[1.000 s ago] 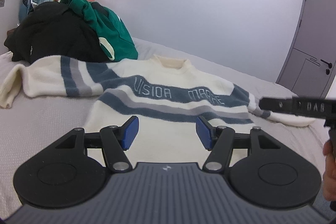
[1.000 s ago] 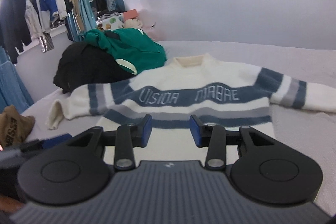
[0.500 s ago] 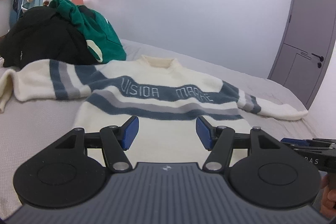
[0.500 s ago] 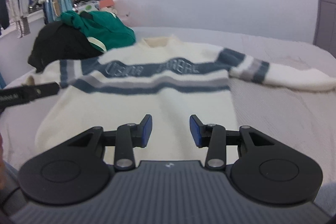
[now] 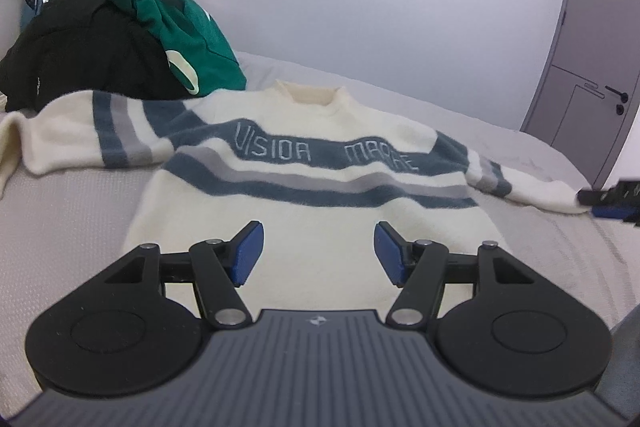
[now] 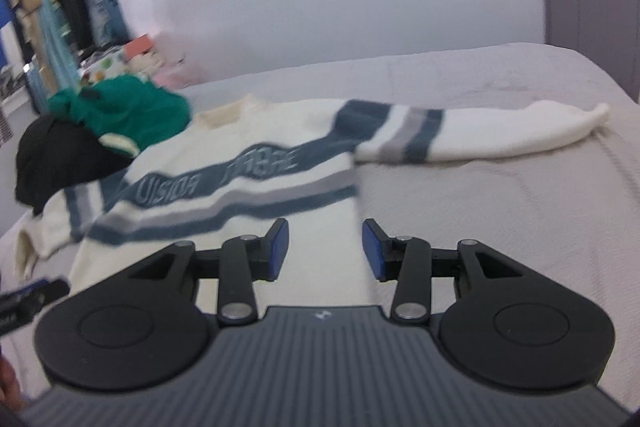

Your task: Fold large clothes

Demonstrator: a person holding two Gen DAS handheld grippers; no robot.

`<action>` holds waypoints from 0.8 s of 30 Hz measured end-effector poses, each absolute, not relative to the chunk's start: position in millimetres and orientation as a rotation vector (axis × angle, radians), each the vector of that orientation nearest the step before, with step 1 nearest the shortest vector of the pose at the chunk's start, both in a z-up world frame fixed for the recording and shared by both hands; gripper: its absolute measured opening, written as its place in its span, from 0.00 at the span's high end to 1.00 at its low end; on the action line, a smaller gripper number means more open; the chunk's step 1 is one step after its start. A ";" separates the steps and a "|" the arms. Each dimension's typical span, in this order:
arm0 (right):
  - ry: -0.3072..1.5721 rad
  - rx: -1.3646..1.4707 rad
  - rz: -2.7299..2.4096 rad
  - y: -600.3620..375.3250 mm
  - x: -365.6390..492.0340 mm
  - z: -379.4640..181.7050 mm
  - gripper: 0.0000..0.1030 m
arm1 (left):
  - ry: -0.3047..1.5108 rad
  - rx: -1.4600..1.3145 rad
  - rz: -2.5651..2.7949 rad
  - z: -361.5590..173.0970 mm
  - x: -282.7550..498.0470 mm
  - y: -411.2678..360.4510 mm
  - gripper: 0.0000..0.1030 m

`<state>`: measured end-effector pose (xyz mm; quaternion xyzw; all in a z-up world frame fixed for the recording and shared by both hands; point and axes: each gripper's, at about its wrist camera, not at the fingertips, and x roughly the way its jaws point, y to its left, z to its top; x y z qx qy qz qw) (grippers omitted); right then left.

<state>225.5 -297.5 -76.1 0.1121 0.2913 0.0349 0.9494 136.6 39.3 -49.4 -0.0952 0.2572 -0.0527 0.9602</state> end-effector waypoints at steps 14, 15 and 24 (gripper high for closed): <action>0.653 0.579 -0.019 -443.6 300.2 -111.3 0.26 | 0.607 -0.199 -0.061 -68.3 165.1 38.1 0.27; 0.668 0.631 -0.023 -454.9 304.5 -121.7 0.17 | 0.614 -0.198 -0.060 -69.8 167.9 36.9 0.27; 0.699 0.816 -0.104 -519.7 333.2 -206.7 0.17 | 0.700 -0.153 -0.054 -90.2 192.9 18.6 0.27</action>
